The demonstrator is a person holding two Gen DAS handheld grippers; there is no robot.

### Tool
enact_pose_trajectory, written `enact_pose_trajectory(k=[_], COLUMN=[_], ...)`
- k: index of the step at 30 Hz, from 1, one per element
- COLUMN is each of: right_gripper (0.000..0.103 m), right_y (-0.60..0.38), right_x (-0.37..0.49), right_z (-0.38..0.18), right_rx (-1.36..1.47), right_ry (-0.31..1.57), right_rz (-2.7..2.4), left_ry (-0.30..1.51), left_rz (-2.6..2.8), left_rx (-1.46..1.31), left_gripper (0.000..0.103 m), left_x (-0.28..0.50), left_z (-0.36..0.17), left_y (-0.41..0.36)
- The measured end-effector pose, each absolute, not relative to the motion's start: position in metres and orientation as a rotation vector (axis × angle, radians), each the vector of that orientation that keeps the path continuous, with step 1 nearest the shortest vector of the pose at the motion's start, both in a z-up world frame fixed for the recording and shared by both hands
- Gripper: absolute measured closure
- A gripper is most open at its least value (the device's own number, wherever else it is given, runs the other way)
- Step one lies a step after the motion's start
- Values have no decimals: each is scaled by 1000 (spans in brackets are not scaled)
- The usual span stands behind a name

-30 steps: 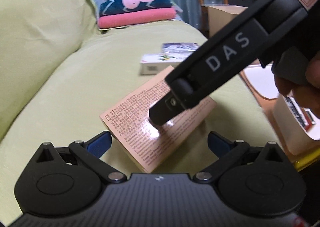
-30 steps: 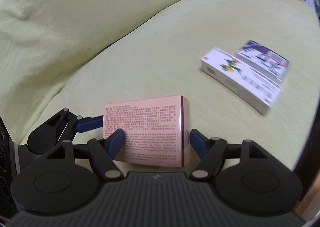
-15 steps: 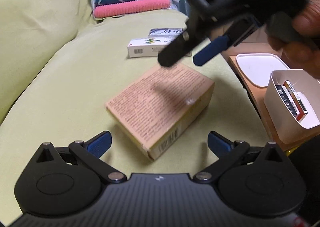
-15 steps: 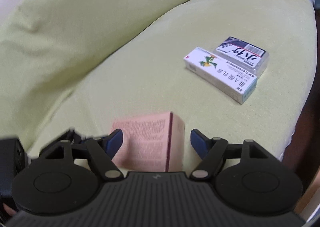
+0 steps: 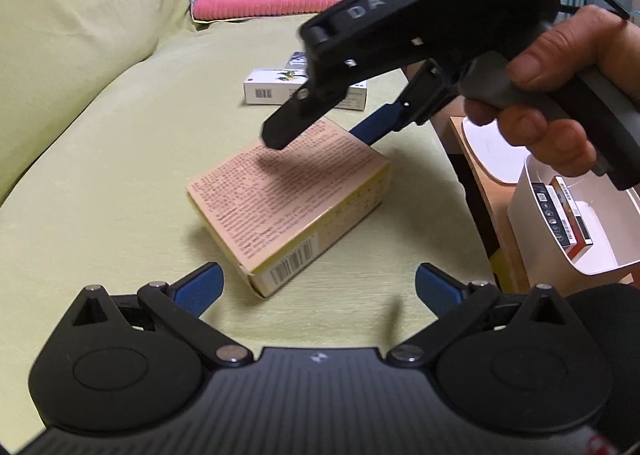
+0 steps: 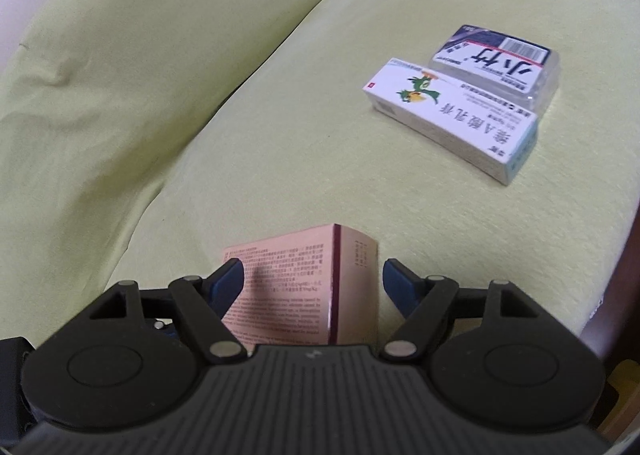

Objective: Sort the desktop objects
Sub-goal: 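Close the right tool on the tan-pink medicine box on the sofa, then lift the tan-pink box with the right tool and turn it upright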

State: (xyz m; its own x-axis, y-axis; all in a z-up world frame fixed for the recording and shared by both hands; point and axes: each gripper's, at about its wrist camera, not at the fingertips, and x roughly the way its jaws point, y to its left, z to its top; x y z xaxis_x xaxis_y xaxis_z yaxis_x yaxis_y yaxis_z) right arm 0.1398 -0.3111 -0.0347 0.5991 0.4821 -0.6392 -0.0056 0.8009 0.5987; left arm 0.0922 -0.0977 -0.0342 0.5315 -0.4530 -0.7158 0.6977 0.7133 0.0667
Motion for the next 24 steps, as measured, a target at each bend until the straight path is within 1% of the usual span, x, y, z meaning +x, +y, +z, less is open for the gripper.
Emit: enact_pose_trajectory(k=[4,5,8,12,14,19,21,24], right_gripper=[29,27,26,31,32,33,34,35], right_y=[-304,-303,-301,-302,-302,-289,-284,-286], right_x=[146,147,146,138,133,109,101,98], right_z=[-41,-43,-42,-35,-30,-15,-17,-23], right_rx=[579,582,574,514,470,210,109,65], right_ry=[912,917,893,834,800,677,658,672], right_rz=[299,301,299,292,288,306,315,315], left_ry=[731,730,731,717,709,701,700,701], left_rz=[-705,-702,-707,-713,-708,-713,-711,-707], left_rx=[367,372,360,362,369,403,412,418], left_gripper=[0,0,0,0,0,0,0,0], left_x=[93,95,97,102,106,106,103,99], left_z=[-37,-37,-37,-38,-38,-44,-45,-43], left_y=[-102,-103,-104,-109,-113,-124,-125,-121])
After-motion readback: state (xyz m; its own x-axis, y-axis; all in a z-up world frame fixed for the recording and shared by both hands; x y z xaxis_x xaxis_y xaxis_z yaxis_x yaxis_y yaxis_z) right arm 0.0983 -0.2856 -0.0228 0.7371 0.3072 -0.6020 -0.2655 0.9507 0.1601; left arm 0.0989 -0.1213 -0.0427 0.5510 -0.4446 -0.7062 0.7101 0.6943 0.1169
